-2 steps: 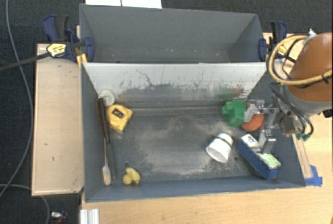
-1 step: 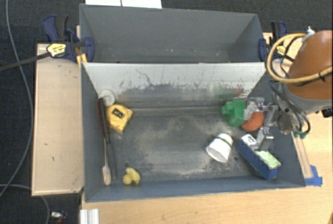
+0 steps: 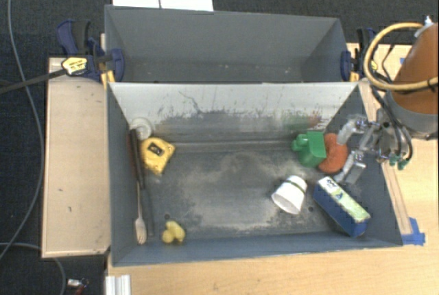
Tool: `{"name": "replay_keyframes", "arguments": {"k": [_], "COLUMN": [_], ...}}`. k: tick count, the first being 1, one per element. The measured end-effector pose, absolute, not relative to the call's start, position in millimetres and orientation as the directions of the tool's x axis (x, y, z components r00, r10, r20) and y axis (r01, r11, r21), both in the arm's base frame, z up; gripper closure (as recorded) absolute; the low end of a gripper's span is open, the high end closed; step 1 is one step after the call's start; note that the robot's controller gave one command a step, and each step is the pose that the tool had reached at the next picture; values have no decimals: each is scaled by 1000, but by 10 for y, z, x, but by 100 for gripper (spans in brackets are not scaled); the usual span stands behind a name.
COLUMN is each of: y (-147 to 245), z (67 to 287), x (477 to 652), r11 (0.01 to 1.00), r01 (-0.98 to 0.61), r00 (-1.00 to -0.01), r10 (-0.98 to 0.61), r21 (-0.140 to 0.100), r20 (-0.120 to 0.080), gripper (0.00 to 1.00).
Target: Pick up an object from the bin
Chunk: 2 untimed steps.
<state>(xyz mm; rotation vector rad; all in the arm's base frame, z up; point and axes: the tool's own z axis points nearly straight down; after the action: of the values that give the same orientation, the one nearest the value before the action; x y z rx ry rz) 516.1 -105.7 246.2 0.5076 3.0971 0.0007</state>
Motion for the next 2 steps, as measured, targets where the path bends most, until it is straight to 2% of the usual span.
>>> {"name": "replay_keyframes", "arguments": {"k": [1,2], "y": [-1022,-1049], "z": [2494,2448], "x": [5204,5013], "r11": [967,999], "r01": [253,-54], "r00": [-967,-998], "r10": [253,-54], "r21": [0,-3], "r20": [-14,-10], "gripper": [0,0]}}
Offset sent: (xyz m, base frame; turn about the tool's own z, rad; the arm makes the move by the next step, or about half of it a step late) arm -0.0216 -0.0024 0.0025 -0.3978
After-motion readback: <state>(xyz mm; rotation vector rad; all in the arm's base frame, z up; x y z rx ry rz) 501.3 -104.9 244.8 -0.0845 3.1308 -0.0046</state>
